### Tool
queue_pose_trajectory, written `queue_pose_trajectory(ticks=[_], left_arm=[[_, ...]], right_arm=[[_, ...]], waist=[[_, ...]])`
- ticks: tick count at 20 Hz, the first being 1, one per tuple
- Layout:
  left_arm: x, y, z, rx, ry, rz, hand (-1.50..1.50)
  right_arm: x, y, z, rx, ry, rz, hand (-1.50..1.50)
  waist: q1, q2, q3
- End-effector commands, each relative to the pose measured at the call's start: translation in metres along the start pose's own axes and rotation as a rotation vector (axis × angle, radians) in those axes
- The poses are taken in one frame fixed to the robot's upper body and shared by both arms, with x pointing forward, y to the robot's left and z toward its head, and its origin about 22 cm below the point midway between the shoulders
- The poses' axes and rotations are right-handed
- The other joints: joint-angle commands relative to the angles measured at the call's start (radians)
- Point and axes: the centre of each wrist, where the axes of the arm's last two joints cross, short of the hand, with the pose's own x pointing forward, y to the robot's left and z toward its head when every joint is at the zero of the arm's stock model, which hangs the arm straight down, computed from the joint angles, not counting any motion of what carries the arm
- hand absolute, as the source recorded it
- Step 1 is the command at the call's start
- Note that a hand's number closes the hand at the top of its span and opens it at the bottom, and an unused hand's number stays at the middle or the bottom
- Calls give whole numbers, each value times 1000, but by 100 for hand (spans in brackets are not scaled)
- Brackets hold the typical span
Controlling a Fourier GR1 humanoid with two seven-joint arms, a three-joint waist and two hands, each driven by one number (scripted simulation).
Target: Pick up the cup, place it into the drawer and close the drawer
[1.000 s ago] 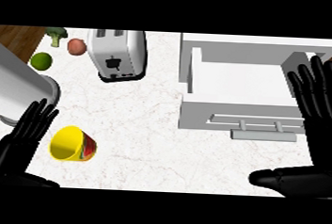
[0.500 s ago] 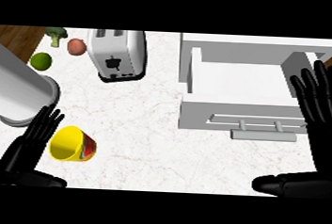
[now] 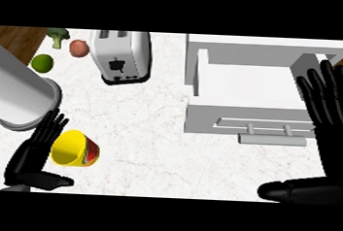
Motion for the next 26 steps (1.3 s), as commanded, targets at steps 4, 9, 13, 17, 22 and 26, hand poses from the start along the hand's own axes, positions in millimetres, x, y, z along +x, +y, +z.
queue_pose_trajectory(ticks=[4,9,13,17,22,26], left_arm=[[-21,13,16,1,-12,9,-150],[-41,-3,-8,-3,11,5,-150],[-37,6,-17,-10,-11,4,-150],[-40,14,7,-42,-40,42,-150],[-35,1,-26,-36,-30,92,-150],[-42,-1,-34,-19,-14,116,-150]], right_arm=[[-3,13,7,-4,-2,-6,-150],[15,9,9,-4,-1,-7,-150],[14,-8,1,17,2,8,-150],[-10,-5,-3,17,-18,-7,-150],[1,9,5,1,-8,-4,-150],[-5,19,-15,15,-25,-15,-150]], waist=[[0,0,0],[-7,1,-1],[-8,2,-1],[-2,3,-1],[-5,1,-1],[-7,4,-2]])
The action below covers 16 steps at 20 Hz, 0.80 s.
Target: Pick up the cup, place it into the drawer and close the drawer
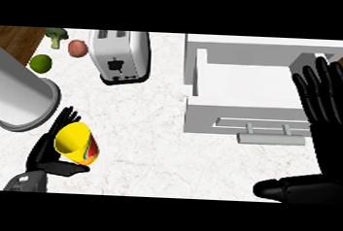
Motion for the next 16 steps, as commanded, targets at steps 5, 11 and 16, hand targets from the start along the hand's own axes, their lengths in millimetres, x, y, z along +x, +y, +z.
queue_pose_trajectory(ticks=[5,11,16], left_arm=[[-6,0,-6,-83,-48,179,-150],[-1,-4,-13,-167,-65,256,-150],[-11,-13,-2,-194,-117,308,150]], right_arm=[[4,-8,3,3,-13,11,-150],[5,-2,5,7,10,-4,-150],[-4,-10,5,-6,10,21,-150]], waist=[[-11,3,-1],[-3,-1,0],[-1,2,-1]])
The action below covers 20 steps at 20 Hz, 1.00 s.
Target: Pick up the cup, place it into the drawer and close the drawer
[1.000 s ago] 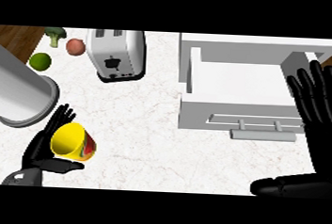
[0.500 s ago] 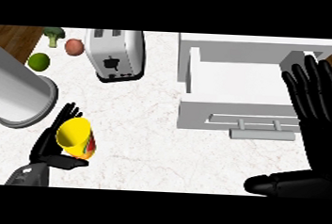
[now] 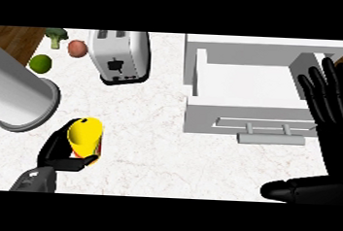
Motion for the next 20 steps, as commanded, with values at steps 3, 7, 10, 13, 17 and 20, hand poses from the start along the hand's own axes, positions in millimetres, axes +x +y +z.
queue_pose_trajectory(ticks=[3,7,10,13,17,20], left_arm=[[-13,-10,10,-77,-189,122,150],[5,-3,-7,-70,-241,62,150],[-5,-18,-14,136,-320,-14,150],[-14,-28,-14,347,-367,-47,150],[-16,-40,-18,327,-447,-67,150],[7,-46,-33,222,-484,-16,150]], right_arm=[[-1,-7,9,-12,-9,-2,-150],[5,6,2,-5,-7,8,-150],[-7,12,3,10,1,14,-150],[-1,-7,6,-11,-4,8,-150],[-4,1,6,8,-8,17,-150],[5,-1,2,3,-1,8,-150]], waist=[[-6,2,-2],[1,-1,-1],[5,0,-1],[1,1,0],[7,-1,0],[14,-5,1]])
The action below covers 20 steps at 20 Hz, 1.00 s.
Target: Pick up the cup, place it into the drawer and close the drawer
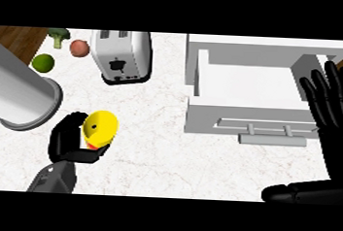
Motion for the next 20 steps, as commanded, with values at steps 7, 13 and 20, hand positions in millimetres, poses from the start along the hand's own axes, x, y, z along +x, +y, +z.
queue_pose_trajectory(ticks=[7,13,20], left_arm=[[50,-63,-57,-210,-99,74,150],[96,-112,-84,-244,-113,109,150],[127,-162,-125,-268,-123,98,150]], right_arm=[[-9,-5,7,-17,27,-14,-150],[-8,2,14,-12,39,-7,-150],[-9,-8,6,-6,16,10,-150]], waist=[[6,-4,2],[0,-2,1],[-6,1,0]])
